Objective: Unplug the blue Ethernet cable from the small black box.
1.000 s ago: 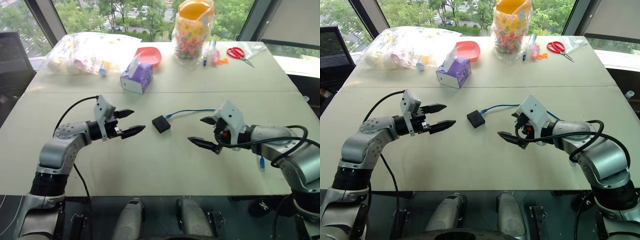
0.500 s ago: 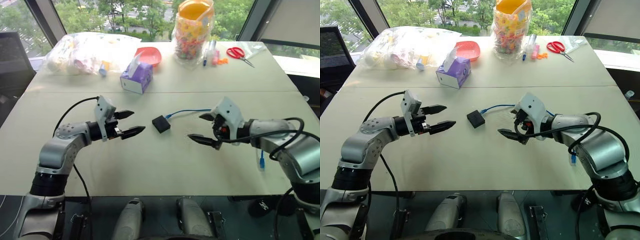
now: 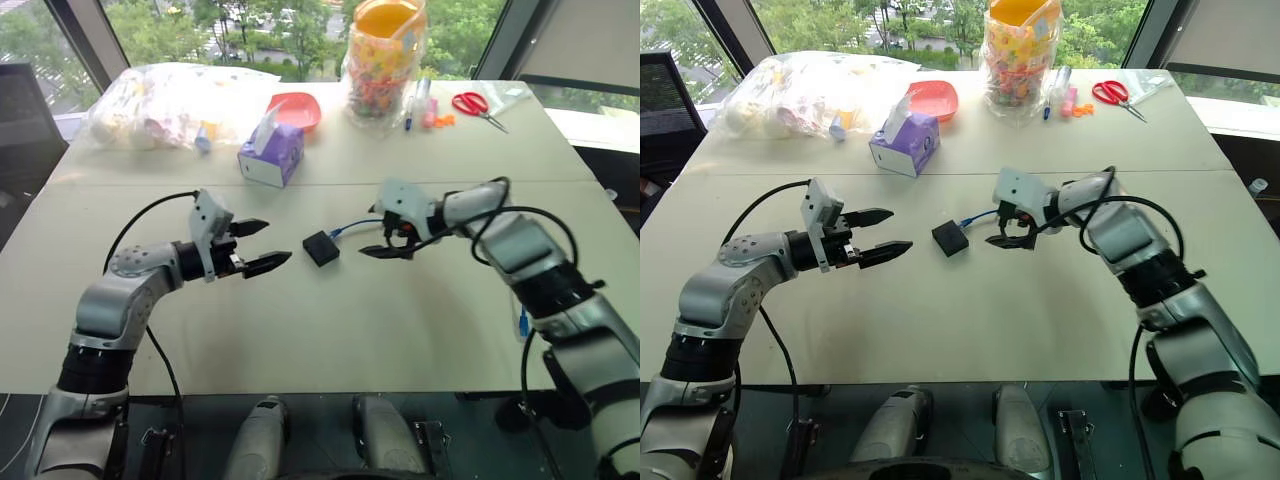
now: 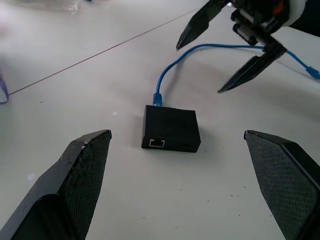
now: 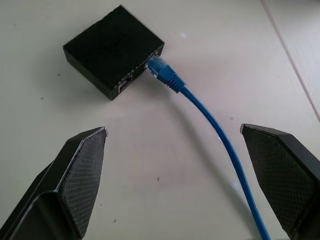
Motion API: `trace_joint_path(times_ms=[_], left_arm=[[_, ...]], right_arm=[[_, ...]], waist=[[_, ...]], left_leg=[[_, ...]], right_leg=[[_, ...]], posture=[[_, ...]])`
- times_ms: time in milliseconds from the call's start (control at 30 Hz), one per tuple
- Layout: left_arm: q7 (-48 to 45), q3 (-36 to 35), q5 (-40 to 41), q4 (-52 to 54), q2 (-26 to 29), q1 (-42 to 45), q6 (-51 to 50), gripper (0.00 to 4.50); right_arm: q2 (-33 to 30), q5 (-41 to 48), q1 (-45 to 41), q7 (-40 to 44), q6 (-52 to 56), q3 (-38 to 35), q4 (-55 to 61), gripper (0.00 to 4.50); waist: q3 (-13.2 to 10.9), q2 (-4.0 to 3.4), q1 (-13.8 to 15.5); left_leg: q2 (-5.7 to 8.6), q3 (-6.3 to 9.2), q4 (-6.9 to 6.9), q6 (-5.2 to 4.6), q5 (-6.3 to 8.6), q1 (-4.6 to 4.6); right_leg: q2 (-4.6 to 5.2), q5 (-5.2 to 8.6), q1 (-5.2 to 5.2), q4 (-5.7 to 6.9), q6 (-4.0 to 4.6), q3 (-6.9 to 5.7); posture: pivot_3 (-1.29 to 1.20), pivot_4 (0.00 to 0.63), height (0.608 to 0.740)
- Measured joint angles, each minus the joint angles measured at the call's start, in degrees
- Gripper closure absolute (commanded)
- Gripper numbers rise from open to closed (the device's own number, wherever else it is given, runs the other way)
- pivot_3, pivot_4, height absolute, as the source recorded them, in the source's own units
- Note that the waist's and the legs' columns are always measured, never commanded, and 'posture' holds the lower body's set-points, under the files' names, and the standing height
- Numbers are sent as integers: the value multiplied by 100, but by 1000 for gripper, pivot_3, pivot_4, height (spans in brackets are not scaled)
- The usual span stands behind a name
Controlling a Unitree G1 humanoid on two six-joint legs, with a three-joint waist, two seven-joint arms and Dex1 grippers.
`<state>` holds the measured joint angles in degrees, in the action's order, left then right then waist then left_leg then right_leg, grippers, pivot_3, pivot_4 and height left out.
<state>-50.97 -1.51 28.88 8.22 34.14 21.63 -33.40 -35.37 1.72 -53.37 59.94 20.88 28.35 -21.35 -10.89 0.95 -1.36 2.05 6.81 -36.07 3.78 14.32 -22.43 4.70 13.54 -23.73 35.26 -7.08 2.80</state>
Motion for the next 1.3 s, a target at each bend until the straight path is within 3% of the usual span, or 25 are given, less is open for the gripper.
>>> trace_joint_path(times_ms=[233, 400, 733, 1000, 1100, 1300], left_arm=[[223, -104, 53, 315, 11, -253, -48, 21], [321, -159, 57, 396, 10, -329, -101, 21], [397, -175, 55, 406, 5, -356, -78, 21], [487, -215, 55, 418, -1, -468, 17, 21], [495, -215, 55, 419, -1, -510, 24, 0], [491, -215, 55, 419, -1, -511, 42, 0]], right_arm=[[1023, -651, -968, 225, -1214, 68, -2419, 0], [1370, -885, -1311, 309, -1632, -7, -3425, 0], [2089, -1000, -1667, 583, -1341, -429, -4306, 0], [2302, -1179, -1735, 614, -1216, -572, -4430, 0], [2328, -1222, -1733, 619, -1222, -616, -4430, 899], [2387, -1277, -1716, 582, -1257, -663, -4416, 3953]], waist=[[0, 0, -85], [0, -1, -125], [0, -1, -267], [0, -1, -275], [0, -1, -275], [0, -1, -266]], left_leg=[[2, 4, 1, 3, -1, 1], [2, 5, 4, 4, -2, 4], [3, 4, 3, 12, -7, 8], [2, 4, 0, 16, -9, 8], [3, 4, -1, 16, -9, 9], [3, 4, -1, 16, -9, 8]], right_leg=[[0, 0, -3, 14, 1, 0], [-1, 0, -7, 23, 2, 1], [-2, 1, -29, 76, 5, 6], [-3, 0, -35, 88, 7, 8], [-3, -1, -35, 88, 7, 8], [-3, -1, -35, 89, 7, 8]], posture=[[0, 150, 740], [0, 150, 740], [0, 150, 740], [0, 150, 740], [0, 150, 740], [0, 150, 740]])
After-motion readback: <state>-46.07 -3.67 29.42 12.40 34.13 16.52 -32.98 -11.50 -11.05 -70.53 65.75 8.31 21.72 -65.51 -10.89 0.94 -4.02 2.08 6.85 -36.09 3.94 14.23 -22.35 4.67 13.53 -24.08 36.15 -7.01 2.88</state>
